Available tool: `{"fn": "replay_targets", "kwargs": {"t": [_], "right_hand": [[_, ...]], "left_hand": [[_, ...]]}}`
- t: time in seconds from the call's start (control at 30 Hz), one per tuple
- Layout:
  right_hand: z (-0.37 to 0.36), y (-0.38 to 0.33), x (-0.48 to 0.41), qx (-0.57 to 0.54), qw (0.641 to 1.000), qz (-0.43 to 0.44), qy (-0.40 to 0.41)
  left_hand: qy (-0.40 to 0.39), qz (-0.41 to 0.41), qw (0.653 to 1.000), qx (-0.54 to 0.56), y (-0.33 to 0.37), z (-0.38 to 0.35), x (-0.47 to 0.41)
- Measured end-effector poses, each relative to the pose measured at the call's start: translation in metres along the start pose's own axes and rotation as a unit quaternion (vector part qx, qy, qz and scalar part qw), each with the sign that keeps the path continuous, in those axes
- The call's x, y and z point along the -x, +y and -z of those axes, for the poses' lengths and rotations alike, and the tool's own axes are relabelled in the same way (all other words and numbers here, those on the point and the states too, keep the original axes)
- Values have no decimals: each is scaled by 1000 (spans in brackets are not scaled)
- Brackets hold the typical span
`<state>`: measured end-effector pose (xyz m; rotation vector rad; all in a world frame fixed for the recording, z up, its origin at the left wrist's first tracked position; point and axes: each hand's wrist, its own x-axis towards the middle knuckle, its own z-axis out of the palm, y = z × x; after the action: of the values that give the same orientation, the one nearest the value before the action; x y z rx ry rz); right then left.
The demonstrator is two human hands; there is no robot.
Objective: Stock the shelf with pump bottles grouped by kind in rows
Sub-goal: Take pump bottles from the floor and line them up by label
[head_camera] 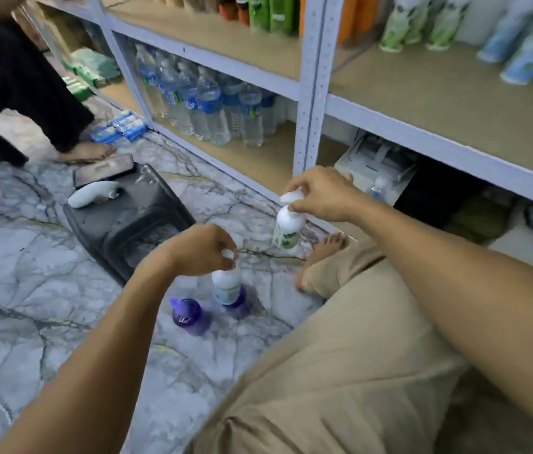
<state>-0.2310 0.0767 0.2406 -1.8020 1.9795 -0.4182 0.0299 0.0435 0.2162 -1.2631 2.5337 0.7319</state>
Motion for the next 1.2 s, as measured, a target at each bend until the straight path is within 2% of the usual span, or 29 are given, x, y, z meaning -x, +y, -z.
{"fn": "replay_targets", "kwargs": {"t": [0.17,0.3,0.43,0.67,0.87,1.2], "right_hand": [[76,44,42,-36,996,-46,74],[136,70,73,3,988,-75,133],[193,95,99,3,974,-109,198],[259,132,131,-32,956,-145,255],[296,158,139,-37,936,-167,309],[332,193,109,11,895,-238,376]], "left_hand": [[18,-76,994,-74,79,62,-34],[60,-142,984,-94,142,100,-55],[104,-192,974,-65,203,135,-75],[199,-276,940,-28,292,179,-111],[211,-333,918,-50,353,213,-145],[190,-338,918,-85,401,223,-214]]}}
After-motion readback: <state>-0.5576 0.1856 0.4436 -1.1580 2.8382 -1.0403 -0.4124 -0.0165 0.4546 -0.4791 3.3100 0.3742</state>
